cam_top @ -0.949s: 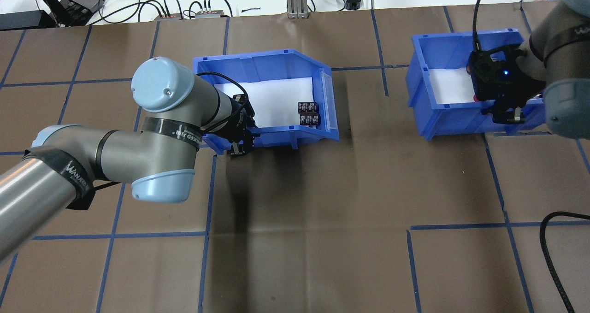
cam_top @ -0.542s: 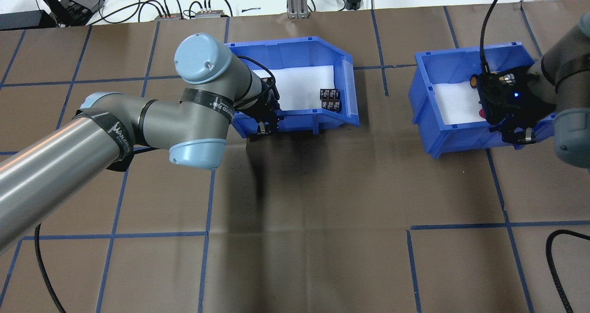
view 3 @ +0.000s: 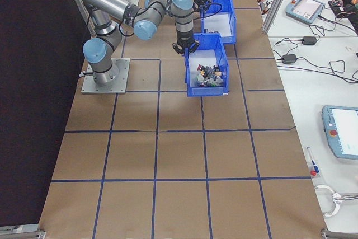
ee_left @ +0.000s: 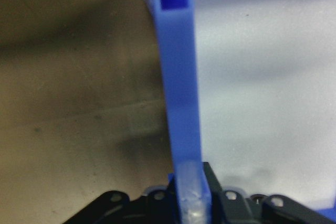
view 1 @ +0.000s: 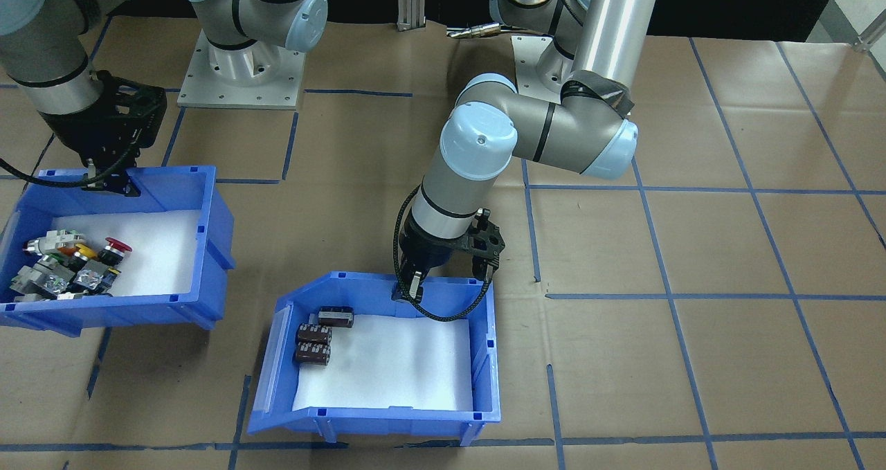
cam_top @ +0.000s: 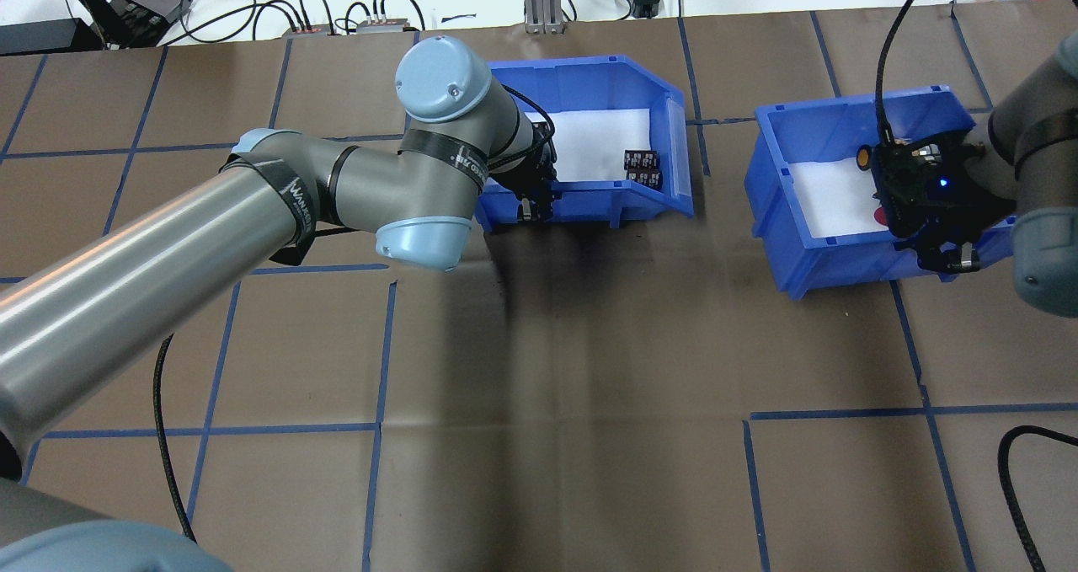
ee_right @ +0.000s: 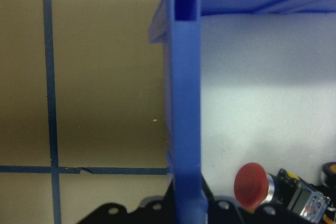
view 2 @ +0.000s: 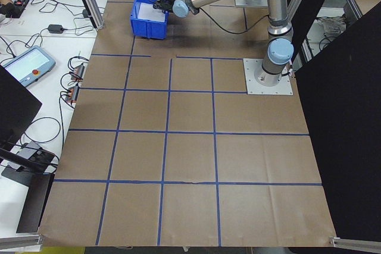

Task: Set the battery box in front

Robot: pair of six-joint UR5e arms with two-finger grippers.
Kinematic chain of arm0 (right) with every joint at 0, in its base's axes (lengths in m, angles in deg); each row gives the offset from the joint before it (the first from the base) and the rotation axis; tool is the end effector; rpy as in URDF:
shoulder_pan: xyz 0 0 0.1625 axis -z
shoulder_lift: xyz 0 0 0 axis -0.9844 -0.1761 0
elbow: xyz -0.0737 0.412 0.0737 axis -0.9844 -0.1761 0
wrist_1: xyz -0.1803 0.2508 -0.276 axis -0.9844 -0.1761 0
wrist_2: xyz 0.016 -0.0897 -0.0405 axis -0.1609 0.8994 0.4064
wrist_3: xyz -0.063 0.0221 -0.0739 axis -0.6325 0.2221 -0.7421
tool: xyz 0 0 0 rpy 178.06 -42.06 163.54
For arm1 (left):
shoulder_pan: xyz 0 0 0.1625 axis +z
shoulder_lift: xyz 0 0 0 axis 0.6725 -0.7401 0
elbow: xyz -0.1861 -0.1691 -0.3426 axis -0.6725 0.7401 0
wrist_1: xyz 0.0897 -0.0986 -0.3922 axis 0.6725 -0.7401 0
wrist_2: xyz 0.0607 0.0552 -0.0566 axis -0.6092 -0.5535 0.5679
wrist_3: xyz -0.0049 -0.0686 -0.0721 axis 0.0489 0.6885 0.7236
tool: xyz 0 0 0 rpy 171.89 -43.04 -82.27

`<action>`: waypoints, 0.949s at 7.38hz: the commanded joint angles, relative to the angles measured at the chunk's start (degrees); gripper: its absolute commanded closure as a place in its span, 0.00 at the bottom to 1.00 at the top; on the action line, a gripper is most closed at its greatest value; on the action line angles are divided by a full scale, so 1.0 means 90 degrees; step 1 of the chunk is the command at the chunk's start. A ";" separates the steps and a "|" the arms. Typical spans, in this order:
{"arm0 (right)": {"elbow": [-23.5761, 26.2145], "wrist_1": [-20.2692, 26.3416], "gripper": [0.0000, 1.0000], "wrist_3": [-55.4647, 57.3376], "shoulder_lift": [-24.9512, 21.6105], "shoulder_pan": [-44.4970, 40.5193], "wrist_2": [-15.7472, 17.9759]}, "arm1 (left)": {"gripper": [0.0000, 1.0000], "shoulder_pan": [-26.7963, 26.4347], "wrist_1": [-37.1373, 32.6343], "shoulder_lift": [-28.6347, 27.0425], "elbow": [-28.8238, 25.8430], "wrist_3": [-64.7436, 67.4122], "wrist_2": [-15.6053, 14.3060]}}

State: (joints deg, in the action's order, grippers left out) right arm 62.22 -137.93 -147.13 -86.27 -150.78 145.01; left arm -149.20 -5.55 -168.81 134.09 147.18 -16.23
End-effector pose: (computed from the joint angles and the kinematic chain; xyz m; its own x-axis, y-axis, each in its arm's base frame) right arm -0.0157 -0.4497 0.3577 0.0517 -0.9944 0.0918 -0.9976 -0.0472 0.0503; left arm -0.3322 -0.5608 0.2703 -0.1084 -0.9621 0.2501 -0.9521 0.1728 0.2521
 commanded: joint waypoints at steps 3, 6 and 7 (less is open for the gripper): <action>0.0190 0.0030 1.00 0.0037 -0.0125 0.0000 0.0020 | 0.99 0.0037 -0.0019 -0.0034 -0.0026 0.0776 0.0007; 0.1029 -0.0057 1.00 0.0076 -0.0973 -0.0039 0.0049 | 0.01 -0.0002 -0.0272 -0.0015 0.0072 -0.0311 -0.0032; 0.1176 -0.0009 1.00 0.0143 -0.1111 -0.0049 0.0020 | 0.01 -0.0011 -0.0572 0.0102 -0.0006 -0.0405 -0.0051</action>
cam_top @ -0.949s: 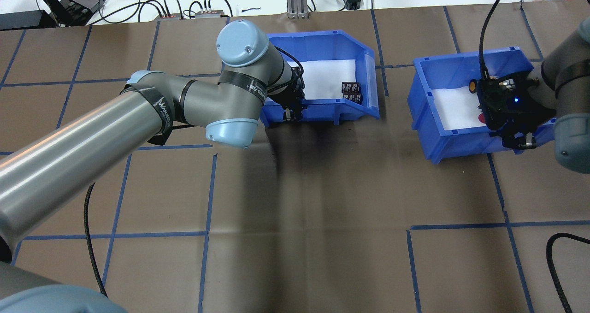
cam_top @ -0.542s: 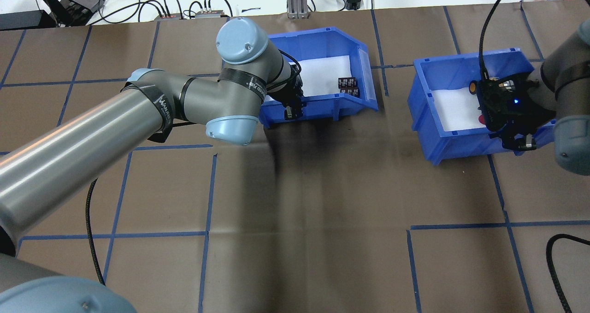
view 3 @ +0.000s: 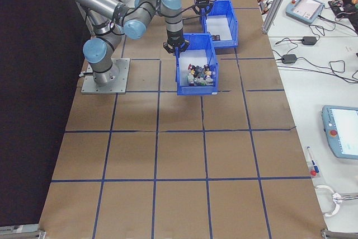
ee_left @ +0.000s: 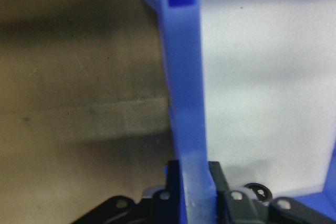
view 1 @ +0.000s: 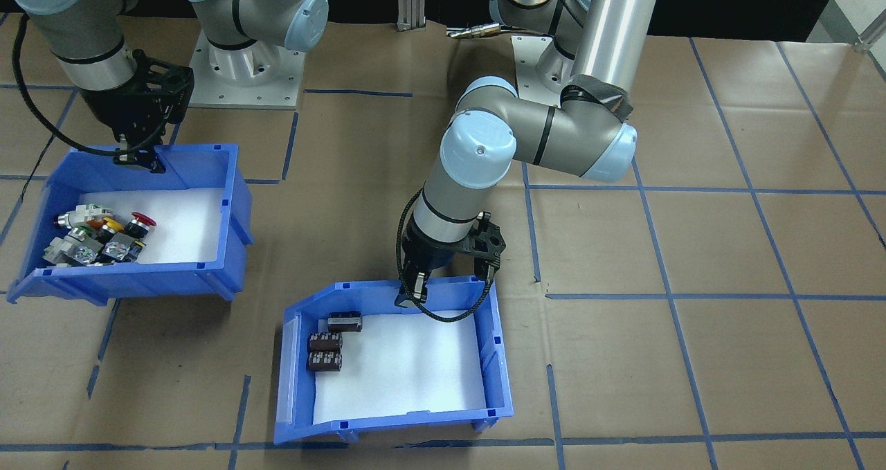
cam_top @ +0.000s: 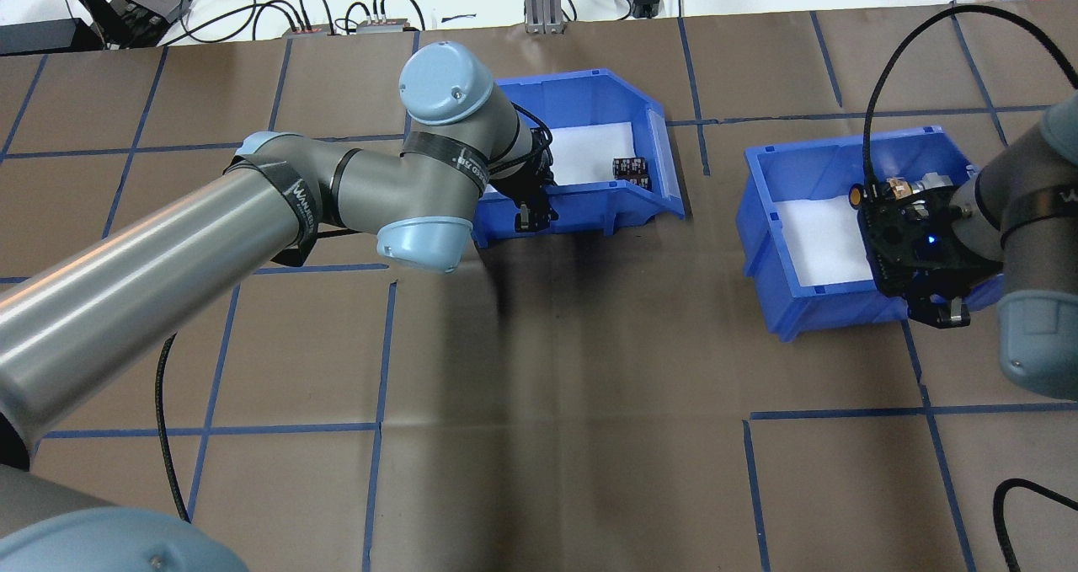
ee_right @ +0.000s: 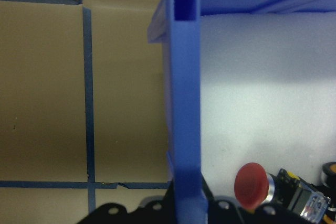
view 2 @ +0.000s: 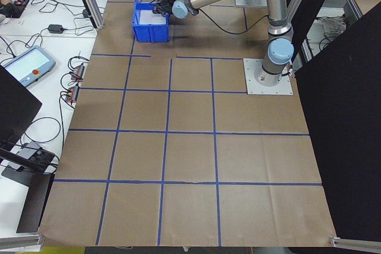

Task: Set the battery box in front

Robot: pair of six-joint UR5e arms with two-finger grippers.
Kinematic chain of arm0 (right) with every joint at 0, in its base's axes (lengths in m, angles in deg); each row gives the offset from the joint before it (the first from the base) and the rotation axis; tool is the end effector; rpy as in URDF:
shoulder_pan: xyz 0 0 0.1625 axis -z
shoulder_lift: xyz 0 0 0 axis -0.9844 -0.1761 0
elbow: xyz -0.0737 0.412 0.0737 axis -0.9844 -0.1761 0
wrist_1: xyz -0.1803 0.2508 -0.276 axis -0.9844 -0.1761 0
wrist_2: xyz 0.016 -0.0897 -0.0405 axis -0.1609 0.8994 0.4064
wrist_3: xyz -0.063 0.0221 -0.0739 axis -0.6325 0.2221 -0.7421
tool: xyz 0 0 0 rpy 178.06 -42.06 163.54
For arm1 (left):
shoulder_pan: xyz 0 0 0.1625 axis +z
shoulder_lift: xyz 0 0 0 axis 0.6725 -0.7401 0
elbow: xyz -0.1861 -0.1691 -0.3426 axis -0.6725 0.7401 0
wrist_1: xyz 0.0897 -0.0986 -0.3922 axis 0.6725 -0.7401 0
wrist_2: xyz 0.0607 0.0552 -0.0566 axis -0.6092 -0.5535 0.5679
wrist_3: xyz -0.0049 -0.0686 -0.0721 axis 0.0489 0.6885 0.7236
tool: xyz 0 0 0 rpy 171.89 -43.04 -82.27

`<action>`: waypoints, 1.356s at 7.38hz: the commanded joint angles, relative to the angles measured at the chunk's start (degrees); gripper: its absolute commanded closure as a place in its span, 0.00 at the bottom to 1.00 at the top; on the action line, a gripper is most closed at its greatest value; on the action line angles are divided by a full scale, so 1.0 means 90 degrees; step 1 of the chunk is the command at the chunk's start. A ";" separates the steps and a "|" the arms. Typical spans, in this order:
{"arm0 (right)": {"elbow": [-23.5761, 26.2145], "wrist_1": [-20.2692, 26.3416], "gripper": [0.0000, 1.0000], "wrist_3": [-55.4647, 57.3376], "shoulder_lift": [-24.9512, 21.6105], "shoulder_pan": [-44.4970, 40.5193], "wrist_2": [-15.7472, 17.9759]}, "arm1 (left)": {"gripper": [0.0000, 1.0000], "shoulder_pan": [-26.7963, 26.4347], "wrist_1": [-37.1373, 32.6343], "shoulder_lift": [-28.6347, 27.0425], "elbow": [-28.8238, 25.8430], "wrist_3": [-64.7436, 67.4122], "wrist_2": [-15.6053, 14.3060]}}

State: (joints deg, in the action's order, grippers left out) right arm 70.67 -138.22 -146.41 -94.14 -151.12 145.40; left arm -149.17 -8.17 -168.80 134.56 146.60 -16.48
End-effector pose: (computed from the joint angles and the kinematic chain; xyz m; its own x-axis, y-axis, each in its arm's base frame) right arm 0.0053 -0.3934 0.3432 0.0448 -0.9953 0.0853 -0.9977 -0.0403 0.0536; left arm -0.3299 -0.5559 0.2611 -0.1209 -0.9719 0.2018 -0.9561 0.1687 0.2396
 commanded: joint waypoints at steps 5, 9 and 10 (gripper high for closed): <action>0.1156 0.0063 1.00 0.0961 -0.1145 -0.0516 -0.0218 | 0.01 0.0394 -0.4329 0.1125 -0.1384 -0.3772 -0.0917; 0.1166 0.0034 1.00 0.2385 -0.1126 -0.2234 -0.0209 | 0.01 0.1241 -0.5256 0.2053 -0.1592 -0.8345 -0.1146; 0.1156 -0.0014 1.00 0.2795 -0.1068 -0.2605 -0.0209 | 0.01 0.1341 -0.5140 0.2093 -0.1572 -1.0012 -0.1156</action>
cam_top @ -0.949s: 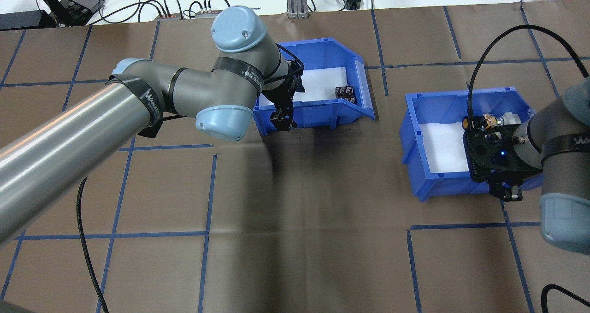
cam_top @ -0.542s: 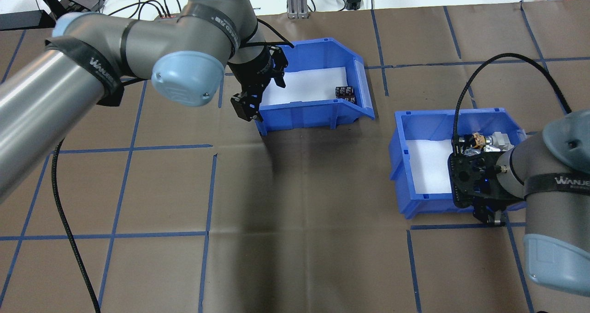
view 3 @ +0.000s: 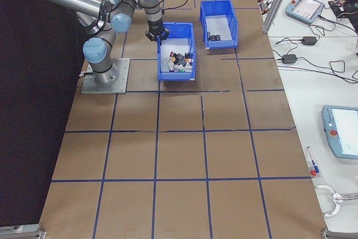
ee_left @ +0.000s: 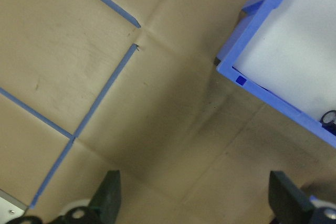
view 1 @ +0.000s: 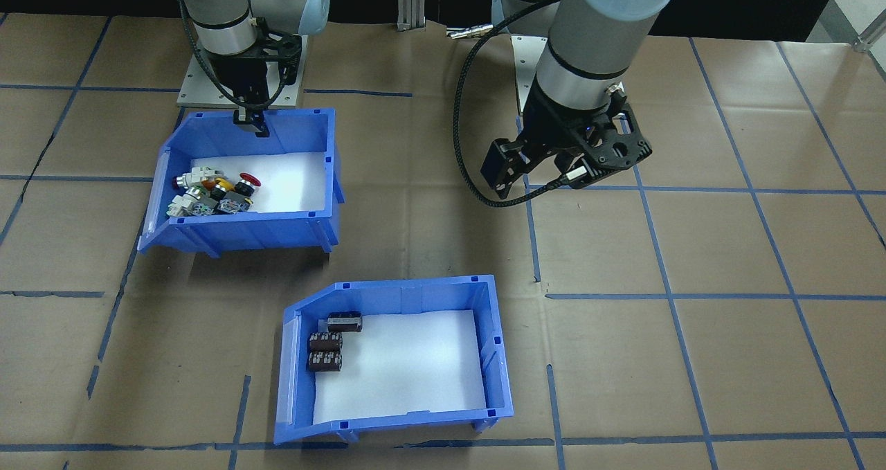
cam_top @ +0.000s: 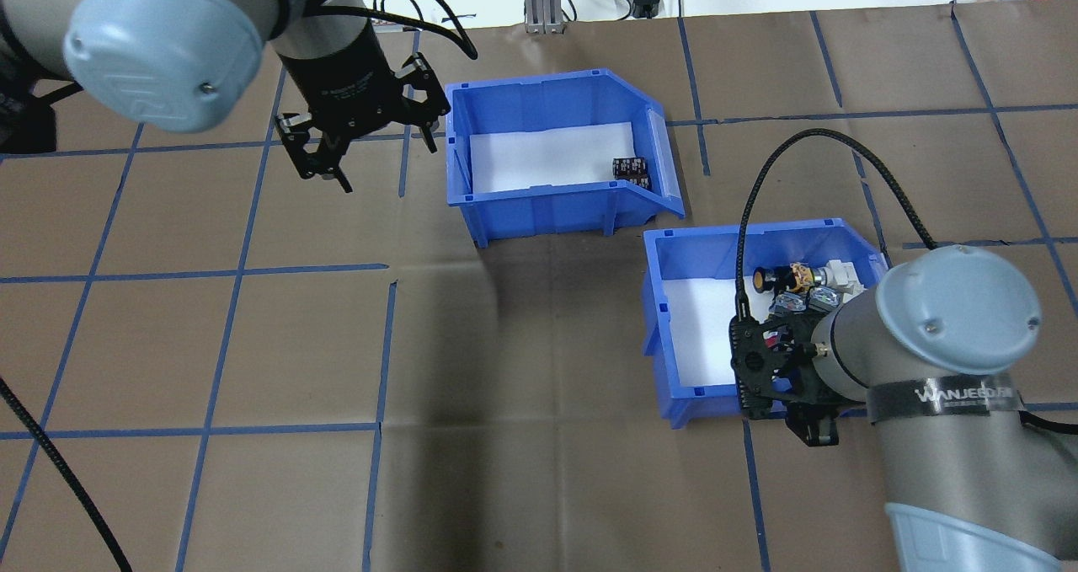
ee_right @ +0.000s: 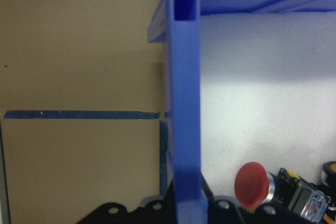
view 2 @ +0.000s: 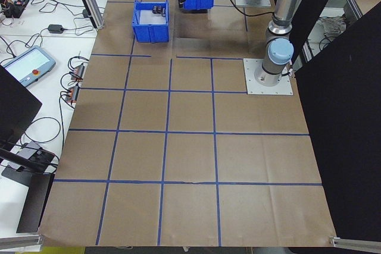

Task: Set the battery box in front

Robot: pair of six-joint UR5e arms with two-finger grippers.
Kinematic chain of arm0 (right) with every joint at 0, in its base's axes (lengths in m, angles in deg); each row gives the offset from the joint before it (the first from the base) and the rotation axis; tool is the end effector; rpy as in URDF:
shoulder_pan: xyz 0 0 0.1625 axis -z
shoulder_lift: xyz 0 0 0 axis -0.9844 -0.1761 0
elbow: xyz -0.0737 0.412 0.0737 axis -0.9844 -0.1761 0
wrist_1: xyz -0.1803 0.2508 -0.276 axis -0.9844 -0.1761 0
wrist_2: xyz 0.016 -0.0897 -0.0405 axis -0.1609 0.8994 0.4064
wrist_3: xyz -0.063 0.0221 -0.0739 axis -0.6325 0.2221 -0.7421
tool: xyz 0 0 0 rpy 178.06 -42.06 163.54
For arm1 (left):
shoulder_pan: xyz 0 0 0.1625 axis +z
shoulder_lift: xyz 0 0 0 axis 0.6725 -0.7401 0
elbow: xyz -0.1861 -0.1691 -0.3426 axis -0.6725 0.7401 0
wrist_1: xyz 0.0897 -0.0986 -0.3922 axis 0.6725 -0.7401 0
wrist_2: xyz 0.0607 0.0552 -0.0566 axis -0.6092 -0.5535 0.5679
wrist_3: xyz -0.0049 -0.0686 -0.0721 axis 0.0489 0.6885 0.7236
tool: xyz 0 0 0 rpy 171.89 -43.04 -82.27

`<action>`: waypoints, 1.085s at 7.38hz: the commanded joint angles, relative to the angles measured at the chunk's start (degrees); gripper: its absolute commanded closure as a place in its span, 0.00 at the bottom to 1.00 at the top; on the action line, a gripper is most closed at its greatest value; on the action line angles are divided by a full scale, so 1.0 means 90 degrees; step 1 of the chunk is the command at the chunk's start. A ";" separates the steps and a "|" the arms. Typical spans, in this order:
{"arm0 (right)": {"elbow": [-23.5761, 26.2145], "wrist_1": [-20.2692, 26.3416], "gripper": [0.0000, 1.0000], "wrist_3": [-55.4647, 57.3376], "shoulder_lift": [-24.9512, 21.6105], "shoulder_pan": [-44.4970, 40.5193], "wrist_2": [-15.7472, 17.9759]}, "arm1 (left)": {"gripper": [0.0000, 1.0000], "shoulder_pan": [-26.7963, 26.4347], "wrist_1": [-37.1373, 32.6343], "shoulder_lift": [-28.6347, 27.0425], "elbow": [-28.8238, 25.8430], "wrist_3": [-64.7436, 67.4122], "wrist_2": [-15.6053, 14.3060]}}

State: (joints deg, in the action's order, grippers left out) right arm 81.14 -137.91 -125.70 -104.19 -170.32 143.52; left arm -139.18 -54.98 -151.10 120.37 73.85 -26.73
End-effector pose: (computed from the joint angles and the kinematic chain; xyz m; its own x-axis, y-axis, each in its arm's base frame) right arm 0.1371 -0.2972 0.3147 0.0173 -0.9961 0.0864 -0.9997 -0.0184 -0.0128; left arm -0.2009 -0.5241 0.4726 -0.9384 -0.3451 0.0187 -0.3445 0.9383 0.0301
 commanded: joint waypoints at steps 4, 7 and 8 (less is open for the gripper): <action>-0.0260 -0.0722 1.00 0.2056 0.0866 -0.1848 0.0058 | 0.01 0.0252 -0.0016 0.0945 0.0549 -0.3581 -0.0524; -0.0602 -0.0821 1.00 0.2849 0.1249 -0.2728 0.0107 | 0.01 0.0242 0.0014 0.1288 0.0990 -0.3732 -0.0418; -0.0670 -0.0850 1.00 0.3074 0.1366 -0.2992 0.0117 | 0.01 0.0261 0.0033 0.1540 0.1291 -0.3742 -0.0427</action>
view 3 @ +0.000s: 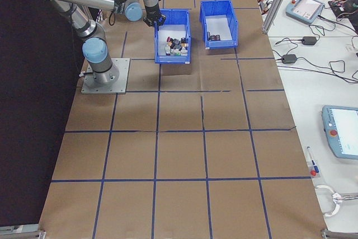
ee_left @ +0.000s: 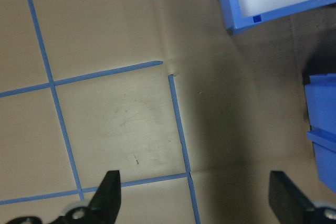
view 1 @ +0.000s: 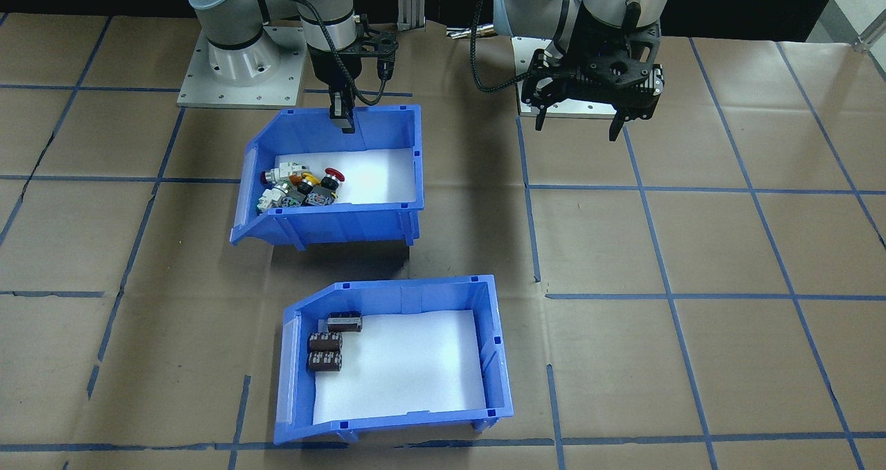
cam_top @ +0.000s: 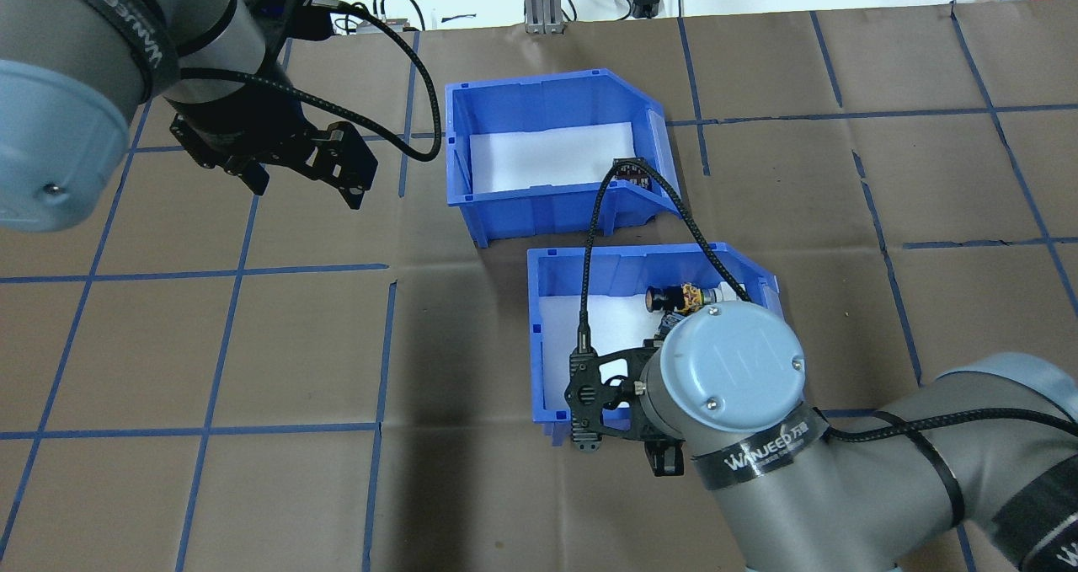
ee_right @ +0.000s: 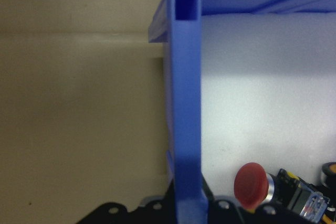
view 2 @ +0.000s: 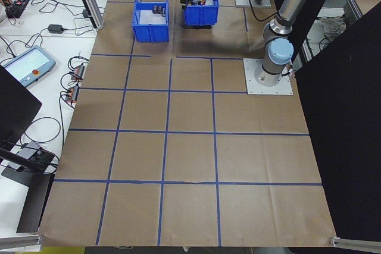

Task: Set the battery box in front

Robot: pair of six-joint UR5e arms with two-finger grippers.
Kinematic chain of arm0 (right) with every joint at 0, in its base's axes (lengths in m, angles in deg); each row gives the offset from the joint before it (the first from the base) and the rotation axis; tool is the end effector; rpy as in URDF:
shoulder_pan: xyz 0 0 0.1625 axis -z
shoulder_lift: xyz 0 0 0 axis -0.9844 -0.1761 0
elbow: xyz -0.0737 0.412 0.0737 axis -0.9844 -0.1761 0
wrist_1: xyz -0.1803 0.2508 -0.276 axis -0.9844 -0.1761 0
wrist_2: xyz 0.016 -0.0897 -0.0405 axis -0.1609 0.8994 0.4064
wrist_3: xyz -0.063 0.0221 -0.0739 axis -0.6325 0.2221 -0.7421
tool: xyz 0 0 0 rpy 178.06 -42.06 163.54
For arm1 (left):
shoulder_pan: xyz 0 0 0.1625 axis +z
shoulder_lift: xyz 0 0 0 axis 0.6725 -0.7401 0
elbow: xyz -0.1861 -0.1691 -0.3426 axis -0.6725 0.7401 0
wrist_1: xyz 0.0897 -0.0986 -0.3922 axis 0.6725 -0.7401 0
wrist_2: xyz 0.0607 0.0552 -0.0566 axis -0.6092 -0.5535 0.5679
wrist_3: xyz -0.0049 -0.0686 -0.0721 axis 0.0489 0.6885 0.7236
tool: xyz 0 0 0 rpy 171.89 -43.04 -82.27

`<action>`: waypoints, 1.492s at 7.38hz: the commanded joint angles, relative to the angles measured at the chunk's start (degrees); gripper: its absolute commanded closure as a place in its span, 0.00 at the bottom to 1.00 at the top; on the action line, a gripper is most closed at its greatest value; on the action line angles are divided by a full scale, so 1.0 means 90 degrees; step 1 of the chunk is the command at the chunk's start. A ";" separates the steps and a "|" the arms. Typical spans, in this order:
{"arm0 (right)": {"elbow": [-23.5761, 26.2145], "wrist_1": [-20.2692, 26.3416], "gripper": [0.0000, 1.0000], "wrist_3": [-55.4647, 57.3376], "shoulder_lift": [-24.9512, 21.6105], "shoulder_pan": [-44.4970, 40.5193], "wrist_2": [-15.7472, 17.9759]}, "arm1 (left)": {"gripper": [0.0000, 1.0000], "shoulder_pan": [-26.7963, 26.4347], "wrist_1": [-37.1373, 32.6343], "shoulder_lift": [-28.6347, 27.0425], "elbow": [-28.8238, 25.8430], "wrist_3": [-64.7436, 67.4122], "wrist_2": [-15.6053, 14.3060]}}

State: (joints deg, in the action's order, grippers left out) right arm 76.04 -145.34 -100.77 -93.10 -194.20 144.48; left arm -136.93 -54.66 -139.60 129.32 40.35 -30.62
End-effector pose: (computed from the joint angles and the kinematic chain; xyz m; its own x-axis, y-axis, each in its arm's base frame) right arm 0.2701 -0.2743 0.3064 -0.0034 -0.9947 0.1026 -0.9991 -0.0010 -0.0431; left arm -0.1669 -0.4523 0.4975 -0.9807 0.1910 -0.0408 0.1922 0.9810 -0.0273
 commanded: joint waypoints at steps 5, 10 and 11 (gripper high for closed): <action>-0.0387 -0.0152 0.97 0.0882 0.0779 -0.0761 0.0108 | 0.01 0.0480 0.0047 0.0684 0.0826 -0.0479 0.0024; -0.0435 -0.0064 0.00 0.0833 0.0595 -0.0742 0.0799 | 0.01 0.0480 0.0057 0.0451 0.0807 -0.0439 0.0024; -0.0455 -0.0016 0.00 0.0833 0.0420 -0.0732 0.0811 | 0.01 0.0480 0.0057 0.0431 0.0817 -0.0430 0.0034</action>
State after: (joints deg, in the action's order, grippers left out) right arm 72.23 -145.92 -93.19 -87.63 -200.88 150.41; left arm -132.64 -54.16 -135.32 136.64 36.41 -30.37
